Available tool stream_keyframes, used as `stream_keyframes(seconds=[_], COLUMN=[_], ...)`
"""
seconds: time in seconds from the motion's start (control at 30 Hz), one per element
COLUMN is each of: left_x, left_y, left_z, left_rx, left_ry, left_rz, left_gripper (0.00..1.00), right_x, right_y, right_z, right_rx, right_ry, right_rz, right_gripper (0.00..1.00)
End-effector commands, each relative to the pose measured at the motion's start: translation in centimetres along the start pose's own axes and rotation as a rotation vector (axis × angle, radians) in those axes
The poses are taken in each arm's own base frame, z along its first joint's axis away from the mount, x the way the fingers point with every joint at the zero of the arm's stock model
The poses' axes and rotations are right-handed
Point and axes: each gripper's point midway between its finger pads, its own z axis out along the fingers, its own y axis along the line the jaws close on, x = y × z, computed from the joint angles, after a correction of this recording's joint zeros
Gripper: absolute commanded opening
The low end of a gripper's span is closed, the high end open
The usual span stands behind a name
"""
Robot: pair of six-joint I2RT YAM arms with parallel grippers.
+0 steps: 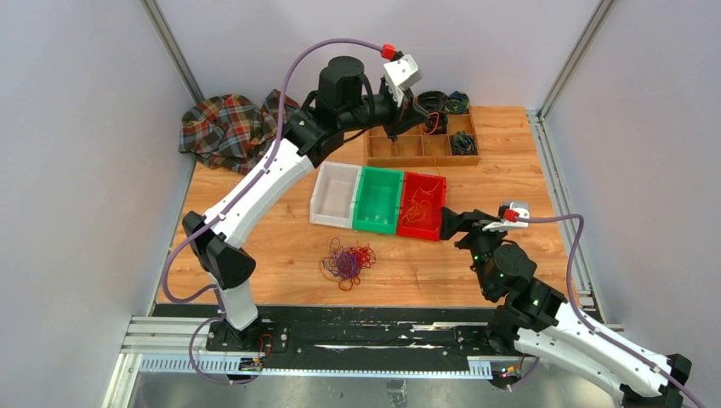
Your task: Untangle the cables
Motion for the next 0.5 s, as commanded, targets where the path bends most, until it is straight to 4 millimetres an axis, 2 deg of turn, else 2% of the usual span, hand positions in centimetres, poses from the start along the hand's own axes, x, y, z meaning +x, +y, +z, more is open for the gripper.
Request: stream_keyframes(seconds=[0.0, 0.33, 0.47], left_x=[1.3, 4.8, 7.4], left_y=[0.6, 1.3, 2.0], left_z=[1.8, 3.3, 3.5], left_rx=[-0.006, -0.019, -0.058], left_ry=[0.007, 0.073, 0.149], left_rz=[0.006, 0.0, 0.028], left_gripper=[0.0, 0.0, 0.0], right_x=[0.5, 0.7, 0.6], right_y=[-2.0, -2.3, -2.4], right_z=[-0.3, -0.5, -0.4], right_rx=[0.076, 0.084, 0.101], right_ry=[-0.002, 0.004, 0.005], right_rz=[0.002, 0.014, 0.015], right_gripper=[0.8, 0.78, 0.78])
